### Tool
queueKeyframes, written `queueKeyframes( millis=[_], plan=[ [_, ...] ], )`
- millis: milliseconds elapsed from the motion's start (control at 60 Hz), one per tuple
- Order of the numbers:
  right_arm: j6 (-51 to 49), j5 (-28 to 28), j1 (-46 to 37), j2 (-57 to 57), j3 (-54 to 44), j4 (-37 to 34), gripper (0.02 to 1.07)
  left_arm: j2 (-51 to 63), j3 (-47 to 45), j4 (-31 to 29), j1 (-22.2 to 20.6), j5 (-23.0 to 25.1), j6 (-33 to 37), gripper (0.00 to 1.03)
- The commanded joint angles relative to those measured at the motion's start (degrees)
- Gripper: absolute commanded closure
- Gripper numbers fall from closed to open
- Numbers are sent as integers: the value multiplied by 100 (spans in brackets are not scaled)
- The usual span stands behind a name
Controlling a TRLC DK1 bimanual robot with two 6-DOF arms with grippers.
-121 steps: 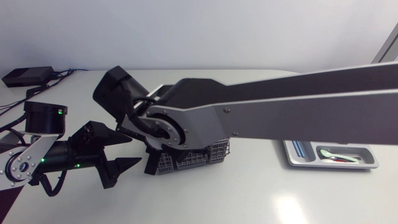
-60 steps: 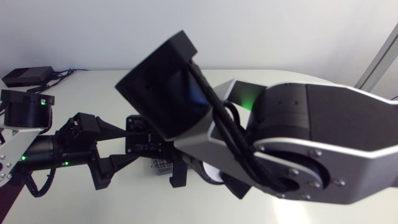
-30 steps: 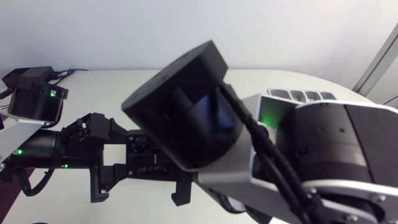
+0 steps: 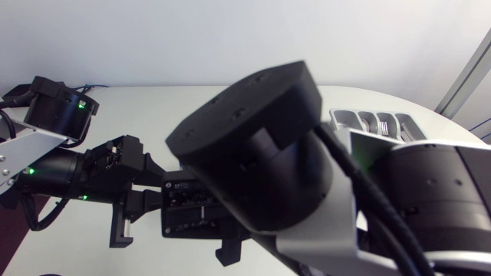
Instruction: Unload the cutlery basket into the drawer organizer.
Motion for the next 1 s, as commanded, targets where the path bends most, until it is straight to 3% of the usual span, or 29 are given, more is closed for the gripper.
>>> queueKeyframes(
  millis=[0, 50, 117, 350, 450, 500, 583, 667, 800, 883, 983],
  plan=[
    [-100, -6, 70, -84, -137, 71, 101, 110, 150, -92, 32, 82, 171, 89],
    [-135, -6, 70, -84, -164, 88, 101, 127, 168, -92, 32, 99, 171, 97],
    [-170, -6, 70, -93, -190, 106, 101, 145, 185, -119, 32, 117, 171, 100],
    [-223, 3, 44, -102, -296, 334, 99, 382, 458, -663, 76, 257, 171, 100],
    [-214, 117, 26, -128, -304, 563, 92, 426, 501, -646, 226, 521, -137, 100],
    [-214, 178, 0, -146, -322, 677, 82, 444, 501, -628, 322, 600, -224, 100],
    [-100, 284, -123, -137, -278, 818, 56, 444, 449, -373, 516, 767, -523, 100],
    [164, 310, -326, -137, -146, 835, 43, 444, 396, -75, 656, 873, -848, 100],
    [867, 293, -703, -146, 153, 677, 43, 321, 264, 549, 753, 925, -1525, 100],
    [1324, 134, -897, -84, 346, 466, 43, 189, 106, 1420, 744, 916, -2316, 100],
    [1860, -138, -1090, 91, 689, 150, 43, 163, 168, 1692, 691, 873, -2756, 100]
  ],
)
